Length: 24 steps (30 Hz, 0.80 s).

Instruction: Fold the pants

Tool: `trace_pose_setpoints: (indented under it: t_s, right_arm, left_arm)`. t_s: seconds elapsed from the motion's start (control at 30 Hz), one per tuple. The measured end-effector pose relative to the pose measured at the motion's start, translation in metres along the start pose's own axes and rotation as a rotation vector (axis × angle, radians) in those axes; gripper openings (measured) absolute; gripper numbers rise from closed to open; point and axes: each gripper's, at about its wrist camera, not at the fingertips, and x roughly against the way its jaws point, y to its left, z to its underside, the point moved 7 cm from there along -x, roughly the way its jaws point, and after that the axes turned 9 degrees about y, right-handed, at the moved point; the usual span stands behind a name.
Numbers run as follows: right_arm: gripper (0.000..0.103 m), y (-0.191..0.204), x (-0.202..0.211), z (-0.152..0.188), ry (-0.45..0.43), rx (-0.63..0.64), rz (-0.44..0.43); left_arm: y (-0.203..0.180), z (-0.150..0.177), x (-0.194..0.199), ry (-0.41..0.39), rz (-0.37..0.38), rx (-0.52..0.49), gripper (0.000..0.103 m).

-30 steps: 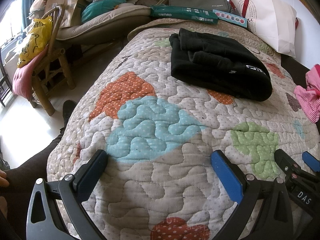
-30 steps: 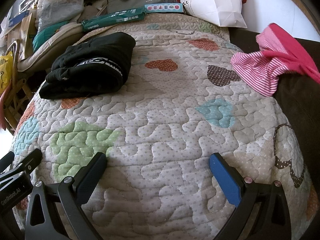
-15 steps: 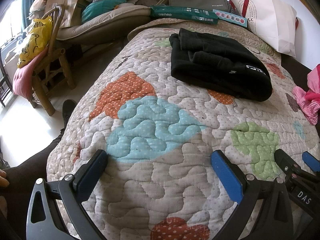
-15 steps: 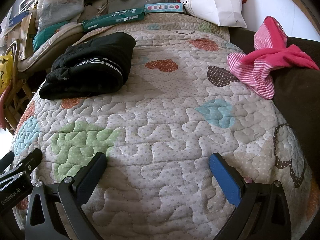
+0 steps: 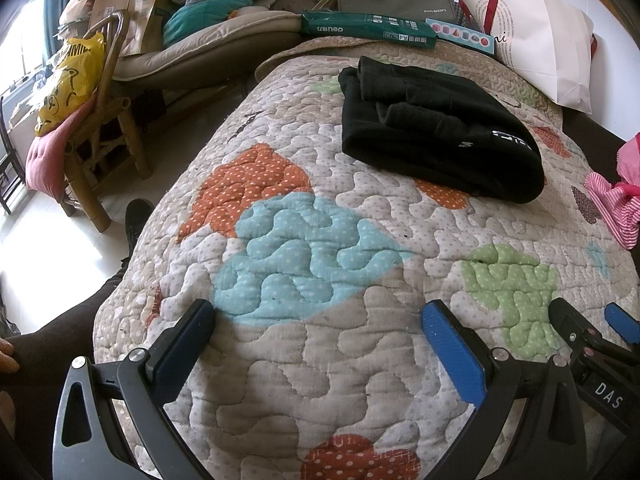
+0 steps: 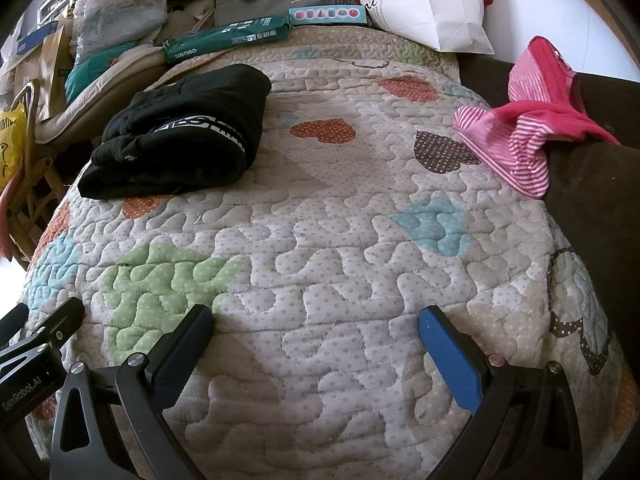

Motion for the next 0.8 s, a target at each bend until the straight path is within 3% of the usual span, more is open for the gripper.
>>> trace_pose_setpoints:
  t_s: [0.8]
  right_arm:
    - [0.103,0.0007,0.0009,0.0001,-0.005,0.002,0.004]
  left_arm:
    - [-0.0001,0.0003,0.0007,0.0,0.0,0.0,0.103]
